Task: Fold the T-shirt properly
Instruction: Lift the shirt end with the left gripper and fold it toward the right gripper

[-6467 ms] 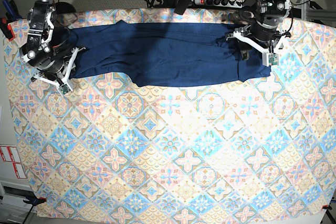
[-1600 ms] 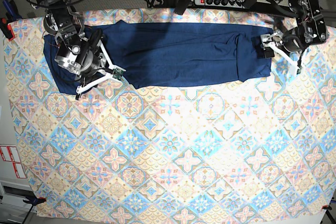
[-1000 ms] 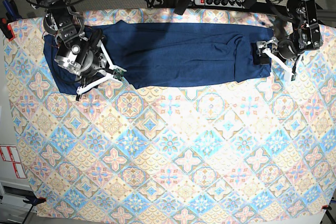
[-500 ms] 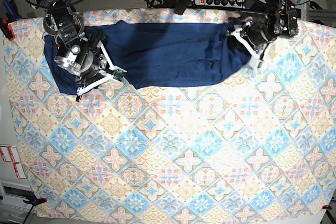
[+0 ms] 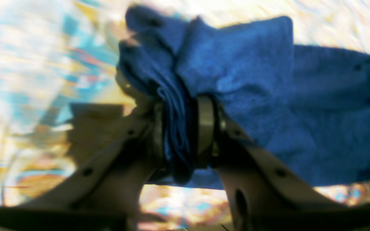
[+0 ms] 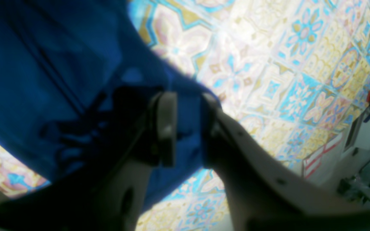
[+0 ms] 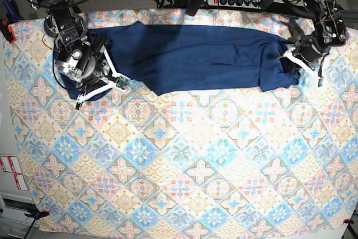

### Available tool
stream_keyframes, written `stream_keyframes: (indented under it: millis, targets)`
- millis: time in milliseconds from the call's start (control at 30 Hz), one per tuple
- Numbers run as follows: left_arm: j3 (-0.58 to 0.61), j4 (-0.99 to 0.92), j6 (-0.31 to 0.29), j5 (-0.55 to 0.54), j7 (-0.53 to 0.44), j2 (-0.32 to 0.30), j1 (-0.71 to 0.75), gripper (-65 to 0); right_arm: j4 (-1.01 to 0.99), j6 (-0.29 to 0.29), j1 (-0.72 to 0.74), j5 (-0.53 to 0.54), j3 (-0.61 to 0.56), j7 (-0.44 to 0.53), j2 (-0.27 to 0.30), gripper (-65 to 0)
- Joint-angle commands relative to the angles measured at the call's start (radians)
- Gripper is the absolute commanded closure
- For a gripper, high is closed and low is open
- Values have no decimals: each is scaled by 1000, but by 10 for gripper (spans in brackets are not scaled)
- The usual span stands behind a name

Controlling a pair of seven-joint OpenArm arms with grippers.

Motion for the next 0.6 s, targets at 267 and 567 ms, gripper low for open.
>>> stream_keyframes:
  millis: [267, 567]
  targets:
    - [-78, 56, -6, -21, -8, -6, -25, -104, 36, -5, 10, 0, 9, 3, 13, -127]
    - [128, 265, 0, -13, 36, 144, 42, -101, 36, -5, 8, 0, 35, 3, 16, -127]
